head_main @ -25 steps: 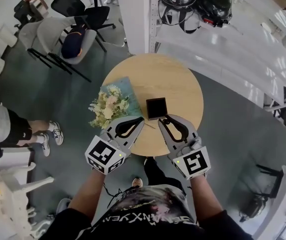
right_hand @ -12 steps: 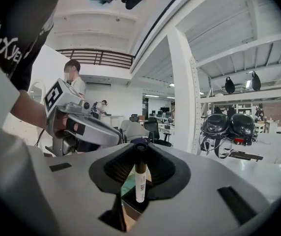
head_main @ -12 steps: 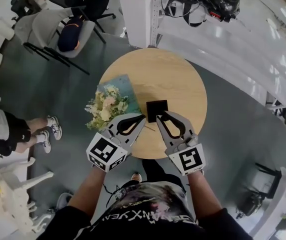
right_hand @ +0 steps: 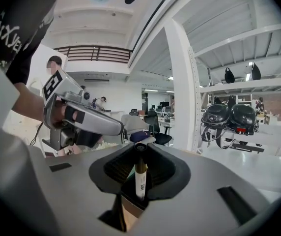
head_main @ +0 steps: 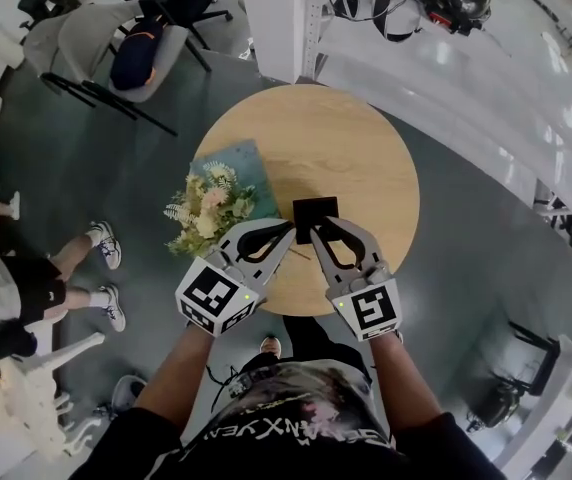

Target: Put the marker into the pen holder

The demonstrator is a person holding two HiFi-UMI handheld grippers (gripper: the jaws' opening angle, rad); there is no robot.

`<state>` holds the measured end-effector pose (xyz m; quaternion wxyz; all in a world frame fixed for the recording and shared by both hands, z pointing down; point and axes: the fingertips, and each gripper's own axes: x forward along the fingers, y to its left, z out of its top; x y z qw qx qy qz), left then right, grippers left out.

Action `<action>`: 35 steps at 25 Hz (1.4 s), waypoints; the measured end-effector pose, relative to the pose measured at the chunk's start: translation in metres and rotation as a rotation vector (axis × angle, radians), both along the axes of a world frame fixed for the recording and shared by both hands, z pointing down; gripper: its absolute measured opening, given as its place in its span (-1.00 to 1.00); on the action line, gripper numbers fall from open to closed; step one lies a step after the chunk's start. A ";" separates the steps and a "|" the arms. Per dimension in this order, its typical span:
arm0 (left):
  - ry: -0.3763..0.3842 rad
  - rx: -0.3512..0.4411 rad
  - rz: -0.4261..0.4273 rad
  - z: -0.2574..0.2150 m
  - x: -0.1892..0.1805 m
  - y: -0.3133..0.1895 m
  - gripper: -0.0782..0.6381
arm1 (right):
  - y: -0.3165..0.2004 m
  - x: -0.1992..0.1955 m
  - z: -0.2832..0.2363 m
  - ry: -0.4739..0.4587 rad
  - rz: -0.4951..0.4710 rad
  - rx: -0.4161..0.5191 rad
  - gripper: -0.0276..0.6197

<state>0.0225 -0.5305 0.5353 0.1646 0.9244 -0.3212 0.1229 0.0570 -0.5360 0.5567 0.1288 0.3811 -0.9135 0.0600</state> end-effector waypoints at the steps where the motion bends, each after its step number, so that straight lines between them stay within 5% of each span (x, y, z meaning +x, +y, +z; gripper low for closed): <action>1: 0.000 -0.004 -0.001 0.003 0.000 0.000 -0.72 | -0.001 0.000 0.004 0.000 0.001 -0.005 -0.68; 12: 0.008 -0.051 -0.008 0.032 -0.001 0.001 -0.72 | -0.003 -0.007 0.056 0.033 0.006 -0.046 -0.68; 35: 0.017 -0.063 -0.018 0.035 -0.003 0.009 -0.72 | 0.000 -0.010 0.063 0.124 0.025 -0.049 -0.64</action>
